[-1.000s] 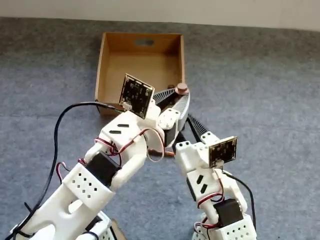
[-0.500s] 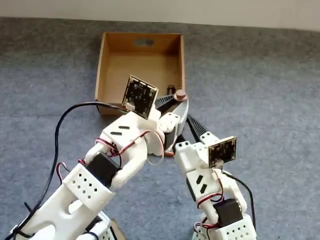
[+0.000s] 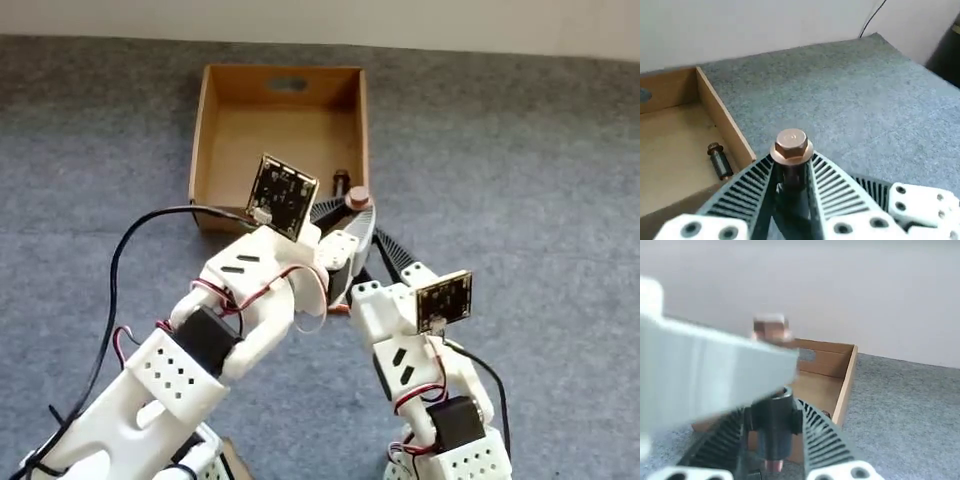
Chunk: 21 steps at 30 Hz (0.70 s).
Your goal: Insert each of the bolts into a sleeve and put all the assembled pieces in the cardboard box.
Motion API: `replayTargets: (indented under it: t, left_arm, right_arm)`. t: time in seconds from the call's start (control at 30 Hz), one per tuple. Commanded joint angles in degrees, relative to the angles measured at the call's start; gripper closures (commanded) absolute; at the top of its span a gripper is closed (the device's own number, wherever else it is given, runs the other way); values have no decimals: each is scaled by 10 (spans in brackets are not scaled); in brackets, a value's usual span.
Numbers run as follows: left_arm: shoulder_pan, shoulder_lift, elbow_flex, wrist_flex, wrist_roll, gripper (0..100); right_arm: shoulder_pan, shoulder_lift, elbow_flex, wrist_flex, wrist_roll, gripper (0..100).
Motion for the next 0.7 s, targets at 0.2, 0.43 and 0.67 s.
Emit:
replayTargets:
  t: [0.2, 0.43, 0.67]
  left_arm:
    - [-11, -6, 12, 3, -3, 983]
    - [-42, -6, 12, 3, 1, 878]
    - [-62, -7, -6, 15, -1, 878]
  right_arm:
    - [22, -7, -12, -14, 1, 991]
    - [22, -7, -10, -14, 1, 991]
    - [22, -7, -10, -14, 1, 991]
